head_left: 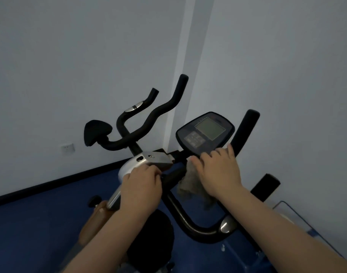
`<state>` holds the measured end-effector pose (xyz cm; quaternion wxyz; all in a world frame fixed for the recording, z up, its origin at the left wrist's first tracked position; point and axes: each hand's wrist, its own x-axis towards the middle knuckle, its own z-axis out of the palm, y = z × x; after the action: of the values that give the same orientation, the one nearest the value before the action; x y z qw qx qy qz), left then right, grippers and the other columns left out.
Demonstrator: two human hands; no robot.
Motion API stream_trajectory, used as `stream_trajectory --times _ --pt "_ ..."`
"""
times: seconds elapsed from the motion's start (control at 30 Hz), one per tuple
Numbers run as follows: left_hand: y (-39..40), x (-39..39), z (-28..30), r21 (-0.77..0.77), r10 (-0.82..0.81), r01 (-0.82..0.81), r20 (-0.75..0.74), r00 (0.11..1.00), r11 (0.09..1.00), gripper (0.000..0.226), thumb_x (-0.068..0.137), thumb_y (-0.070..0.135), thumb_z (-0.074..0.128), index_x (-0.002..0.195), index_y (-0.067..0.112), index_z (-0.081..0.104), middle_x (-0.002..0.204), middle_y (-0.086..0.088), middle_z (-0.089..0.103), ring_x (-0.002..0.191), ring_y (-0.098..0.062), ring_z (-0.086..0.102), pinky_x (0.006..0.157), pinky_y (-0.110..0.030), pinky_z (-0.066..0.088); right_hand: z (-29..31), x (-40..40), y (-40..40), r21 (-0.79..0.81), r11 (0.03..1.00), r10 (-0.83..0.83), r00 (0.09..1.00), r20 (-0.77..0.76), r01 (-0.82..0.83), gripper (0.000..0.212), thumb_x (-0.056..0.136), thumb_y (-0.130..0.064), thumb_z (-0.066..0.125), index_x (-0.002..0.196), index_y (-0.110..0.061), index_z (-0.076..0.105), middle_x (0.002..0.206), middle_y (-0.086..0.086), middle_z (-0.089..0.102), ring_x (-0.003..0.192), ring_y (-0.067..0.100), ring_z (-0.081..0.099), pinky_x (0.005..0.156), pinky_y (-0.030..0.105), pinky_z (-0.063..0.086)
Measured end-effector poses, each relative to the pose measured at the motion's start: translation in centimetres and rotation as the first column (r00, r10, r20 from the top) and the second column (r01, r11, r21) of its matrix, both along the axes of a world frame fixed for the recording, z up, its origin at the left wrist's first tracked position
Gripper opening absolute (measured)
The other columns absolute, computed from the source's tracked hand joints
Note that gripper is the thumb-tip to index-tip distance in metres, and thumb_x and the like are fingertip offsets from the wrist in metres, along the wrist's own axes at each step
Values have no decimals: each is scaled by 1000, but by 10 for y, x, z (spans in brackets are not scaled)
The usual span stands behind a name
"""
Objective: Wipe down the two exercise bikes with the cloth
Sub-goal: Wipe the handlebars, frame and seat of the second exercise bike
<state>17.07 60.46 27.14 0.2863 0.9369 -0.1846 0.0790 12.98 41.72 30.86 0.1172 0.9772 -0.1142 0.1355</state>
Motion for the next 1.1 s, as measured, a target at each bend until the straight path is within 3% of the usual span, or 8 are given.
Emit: stream_trajectory --times 0.13,0.27,0.37,0.57,0.73,0.83,0.93,1.1 --pt "7 -16 -9 13 92 -94 79 993 996 26 96 21 42 106 34 62 97 14 65 92 -9 58 84 -29 30 -9 9 23 139 989 -50 997 63 41 60 96 -59 26 86 -17 68 88 3 67 91 25 61 99 39 35" --pt "7 -7 -9 -83 80 -97 -188 979 992 26 98 19 40 107 33 60 100 11 65 74 -9 54 69 -29 36 -19 25 53 197 976 54 982 179 -90 37 101 -33 39 80 -15 64 82 2 67 76 24 62 67 34 34" --pt "7 0 -10 -119 26 -71 -339 940 990 24 96 17 40 100 35 55 90 13 57 65 0 46 58 -28 34 -16 26 38 192 954 212 970 119 -231 39 101 -44 37 87 -20 63 86 -2 66 76 23 63 63 33 41" --pt "7 -2 -9 -108 24 -58 -293 956 992 24 93 11 44 105 28 57 89 10 58 66 -4 47 57 -26 35 -31 24 67 74 992 86 966 242 -106 33 94 -32 57 69 -13 66 63 5 64 55 28 60 57 32 36" --pt "14 -9 -7 -112 50 -73 -196 979 991 20 95 11 44 101 21 60 94 2 65 69 -11 51 58 -24 33 -31 13 62 400 780 471 872 129 -481 27 99 -34 50 108 -21 71 106 -5 71 99 14 62 90 33 44" --pt "21 -20 -12 -186 44 -65 -117 992 980 24 96 15 41 98 30 60 88 11 63 66 -3 45 66 -23 32 -29 -15 57 542 698 430 879 205 -468 28 101 -30 48 121 -26 67 126 -12 64 124 -1 49 109 22 32" --pt "26 -34 -22 -261 15 -28 -53 998 965 27 95 14 42 107 31 60 91 15 58 79 -3 44 81 -27 31 -37 -50 70 594 695 379 909 175 -404 32 101 -32 45 127 -30 63 136 -19 54 133 -10 36 111 15 28" --pt "30 -40 -30 -279 -22 12 -34 999 960 35 89 16 37 112 30 59 87 12 57 77 -5 45 77 -29 30 -30 -101 55 550 787 328 945 13 -280 37 100 -49 34 126 -45 60 132 -35 50 125 -20 37 105 9 29"
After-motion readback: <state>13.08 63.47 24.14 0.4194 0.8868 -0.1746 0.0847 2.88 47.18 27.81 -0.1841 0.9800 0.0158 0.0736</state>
